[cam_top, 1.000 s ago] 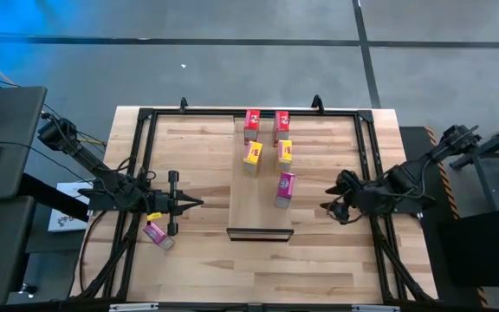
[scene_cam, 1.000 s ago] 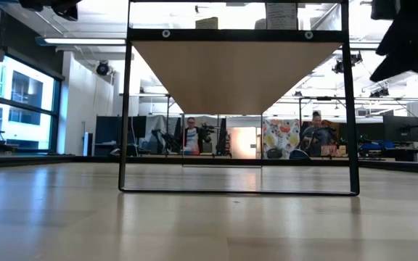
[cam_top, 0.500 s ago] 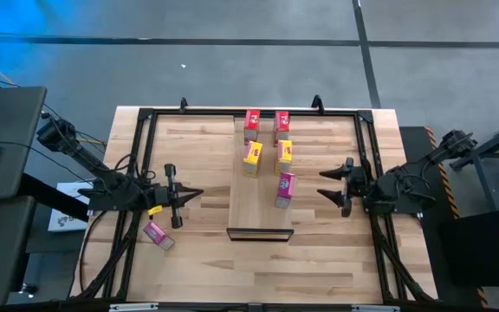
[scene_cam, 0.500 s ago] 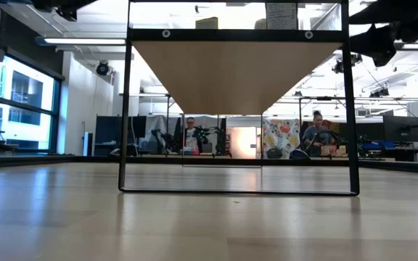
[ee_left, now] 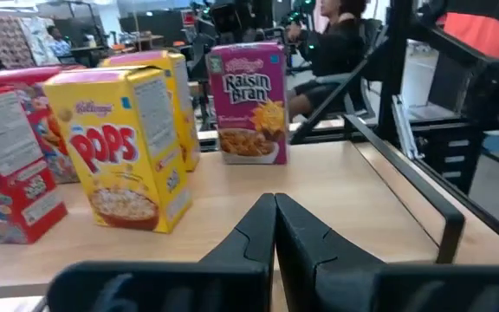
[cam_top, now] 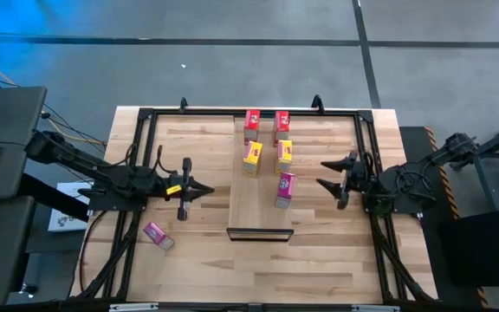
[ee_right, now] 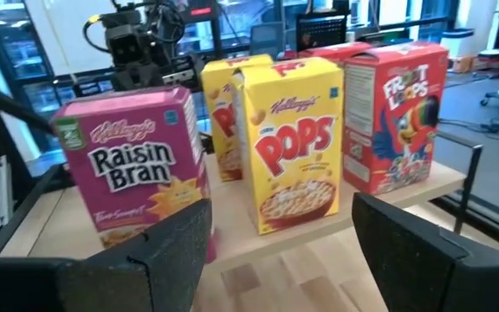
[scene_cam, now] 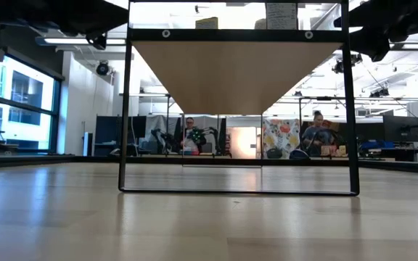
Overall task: Stack cereal on shelf
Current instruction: Put the purple cereal box on the shelf aligned with the other purple cereal box
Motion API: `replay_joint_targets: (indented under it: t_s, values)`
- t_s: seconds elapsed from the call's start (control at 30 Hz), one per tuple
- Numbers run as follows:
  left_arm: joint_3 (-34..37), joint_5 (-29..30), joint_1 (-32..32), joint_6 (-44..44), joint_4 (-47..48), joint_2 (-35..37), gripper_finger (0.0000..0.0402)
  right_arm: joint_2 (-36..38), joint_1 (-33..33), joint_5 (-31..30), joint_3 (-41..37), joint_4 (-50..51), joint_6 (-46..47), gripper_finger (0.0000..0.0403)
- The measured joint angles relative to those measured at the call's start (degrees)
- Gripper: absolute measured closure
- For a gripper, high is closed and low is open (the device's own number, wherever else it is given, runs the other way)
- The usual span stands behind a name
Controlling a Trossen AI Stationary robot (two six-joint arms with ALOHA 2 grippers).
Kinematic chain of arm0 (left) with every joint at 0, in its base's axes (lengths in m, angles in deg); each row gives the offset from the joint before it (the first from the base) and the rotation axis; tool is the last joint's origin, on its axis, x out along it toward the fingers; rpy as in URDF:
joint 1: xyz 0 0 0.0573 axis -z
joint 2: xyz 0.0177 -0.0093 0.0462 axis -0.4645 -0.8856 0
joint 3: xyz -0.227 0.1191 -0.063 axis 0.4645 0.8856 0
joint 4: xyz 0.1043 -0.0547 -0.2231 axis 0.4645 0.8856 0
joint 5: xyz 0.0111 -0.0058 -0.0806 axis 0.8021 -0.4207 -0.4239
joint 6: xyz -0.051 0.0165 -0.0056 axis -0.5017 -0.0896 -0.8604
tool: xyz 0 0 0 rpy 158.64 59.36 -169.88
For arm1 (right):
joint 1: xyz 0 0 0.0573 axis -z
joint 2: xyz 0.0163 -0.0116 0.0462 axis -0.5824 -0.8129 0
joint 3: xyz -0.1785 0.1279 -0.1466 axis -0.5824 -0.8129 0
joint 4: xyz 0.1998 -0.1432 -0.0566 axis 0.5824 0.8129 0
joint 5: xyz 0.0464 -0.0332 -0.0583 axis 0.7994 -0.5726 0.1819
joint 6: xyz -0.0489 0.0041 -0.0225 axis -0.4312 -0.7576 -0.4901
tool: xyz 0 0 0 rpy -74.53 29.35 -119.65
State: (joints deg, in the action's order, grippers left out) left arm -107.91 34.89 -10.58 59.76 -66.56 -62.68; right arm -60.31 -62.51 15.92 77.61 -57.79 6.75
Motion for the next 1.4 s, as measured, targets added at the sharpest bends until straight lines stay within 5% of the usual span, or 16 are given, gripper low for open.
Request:
replay_joint_targets:
  t_s: [0.7,0.83,1.07,1.4]
  values:
    - [0.00,5.21,-0.28,2.00,-0.79,0.03,0.0262,-1.28,0.79,-0.33,-0.22,0.10,1.40,0.0136]
    - [0.00,5.23,-0.28,2.61,-0.78,0.03,0.0259,-1.64,0.79,-0.40,-0.26,0.19,0.23,0.0195]
    - [0.00,5.20,-0.28,2.63,-0.73,0.03,0.0261,-1.64,0.79,2.75,-0.28,0.27,-3.14,0.0386]
    - [0.00,5.19,-0.28,2.61,-0.70,0.03,0.0261,1.91,0.77,9.80,-0.35,8.46,-3.58,0.0398]
